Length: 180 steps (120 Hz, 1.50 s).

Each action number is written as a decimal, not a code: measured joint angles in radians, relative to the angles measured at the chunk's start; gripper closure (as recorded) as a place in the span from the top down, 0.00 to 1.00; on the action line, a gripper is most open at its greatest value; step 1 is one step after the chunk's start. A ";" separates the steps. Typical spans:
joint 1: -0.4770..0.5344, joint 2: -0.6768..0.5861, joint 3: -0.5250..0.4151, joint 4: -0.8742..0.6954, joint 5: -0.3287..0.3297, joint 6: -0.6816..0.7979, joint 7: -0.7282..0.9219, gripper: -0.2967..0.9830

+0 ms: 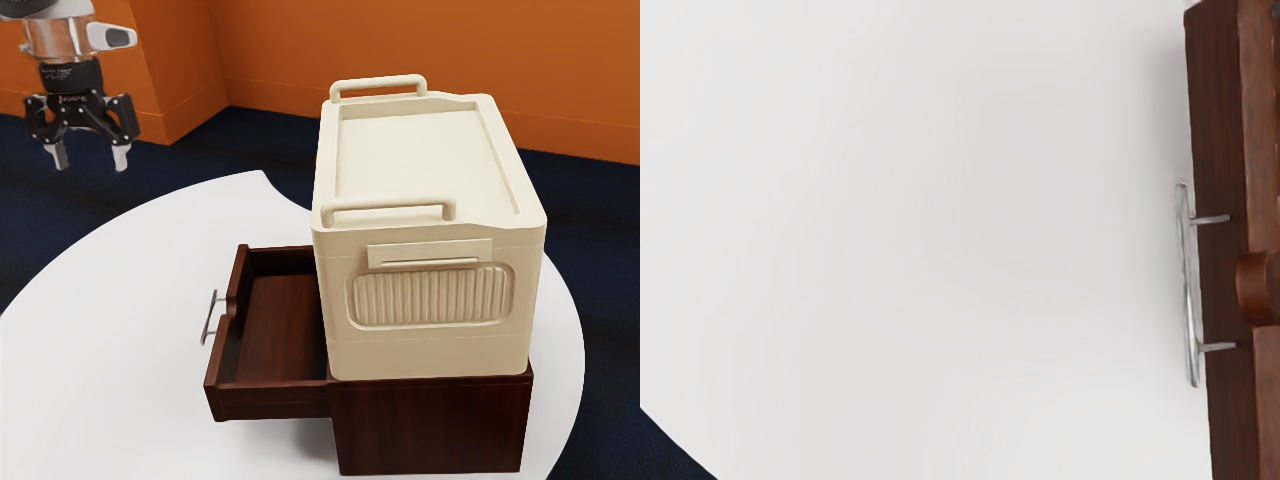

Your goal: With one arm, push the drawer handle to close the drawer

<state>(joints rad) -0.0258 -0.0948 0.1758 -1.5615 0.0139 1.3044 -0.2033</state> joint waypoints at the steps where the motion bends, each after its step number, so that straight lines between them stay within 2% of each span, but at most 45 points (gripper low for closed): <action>1: 0.001 0.000 0.001 0.000 0.000 0.011 -0.003 0.77; 15: 0.007 0.001 -0.001 -0.002 0.005 0.121 -0.042 0.77; 27: 0.005 0.002 -0.038 -0.010 0.010 0.155 -0.073 0.76; 41: -0.008 0.004 -0.060 0.005 0.059 0.132 -0.102 0.53; 49: -0.008 -0.161 -0.085 -0.237 0.115 0.202 -0.110 0.41; 55: -0.007 -0.223 -0.091 -0.374 0.153 0.271 -0.109 0.34; 71: -0.006 -0.360 -0.076 -0.645 0.201 0.438 -0.107 0.24; 82: -0.014 -0.405 -0.070 -0.718 0.214 0.506 -0.105 0.20; 93: -0.277 -0.401 0.162 -0.728 0.255 0.547 -0.107 0.18; 103: -0.369 -0.409 0.254 -0.809 0.288 0.605 -0.106 0.17; 113: -0.379 -0.417 0.303 -0.891 0.327 0.680 -0.073 0.17; 130: -0.366 -0.422 0.332 -0.994 0.427 0.835 0.033 0.16; 145: -0.356 -0.412 0.433 -1.053 0.525 1.005 0.176 0.16; 160: -0.355 -0.373 0.448 -1.063 0.667 1.205 0.304 0.16; 180: -0.364 -0.303 0.450 -1.077 0.743 1.358 0.438 0.15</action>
<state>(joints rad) -0.3899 -0.3980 0.6255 -2.6389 0.7567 2.6625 0.2349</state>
